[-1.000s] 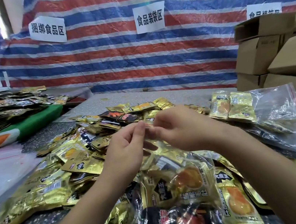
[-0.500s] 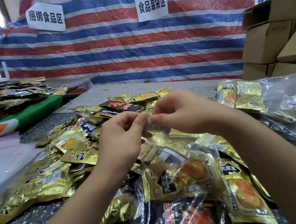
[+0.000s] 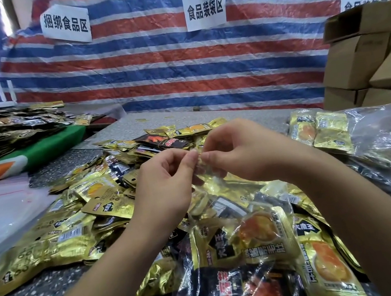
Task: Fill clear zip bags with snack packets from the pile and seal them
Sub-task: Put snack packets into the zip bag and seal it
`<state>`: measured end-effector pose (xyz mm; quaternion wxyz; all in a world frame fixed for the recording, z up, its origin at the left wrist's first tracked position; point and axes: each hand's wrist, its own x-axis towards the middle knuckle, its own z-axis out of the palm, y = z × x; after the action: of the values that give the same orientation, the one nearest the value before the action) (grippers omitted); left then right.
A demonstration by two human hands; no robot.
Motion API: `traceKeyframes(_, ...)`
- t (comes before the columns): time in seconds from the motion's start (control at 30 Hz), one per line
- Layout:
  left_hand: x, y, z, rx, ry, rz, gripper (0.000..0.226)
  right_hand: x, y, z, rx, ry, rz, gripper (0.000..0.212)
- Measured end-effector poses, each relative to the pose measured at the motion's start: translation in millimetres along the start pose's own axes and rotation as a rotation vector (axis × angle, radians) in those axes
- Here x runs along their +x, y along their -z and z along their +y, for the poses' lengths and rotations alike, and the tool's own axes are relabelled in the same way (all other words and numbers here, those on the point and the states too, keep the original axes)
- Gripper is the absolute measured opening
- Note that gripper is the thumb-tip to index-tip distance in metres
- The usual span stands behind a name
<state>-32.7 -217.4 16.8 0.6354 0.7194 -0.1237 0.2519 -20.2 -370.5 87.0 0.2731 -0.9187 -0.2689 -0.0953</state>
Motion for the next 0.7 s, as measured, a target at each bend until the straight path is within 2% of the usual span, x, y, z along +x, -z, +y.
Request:
traceKeyframes(0.27,-0.7,-0.5,-0.4,0.009,-0.013,0.002,0.02,0.0,0.1,0.8,-0.004,0.002,0.017,0.024)
traceKeyframes(0.7,-3.3,-2.5,0.0,0.045,-0.038,0.014,0.017,0.2,-3.8,-3.3,-0.026,-0.045,0.035,0.021)
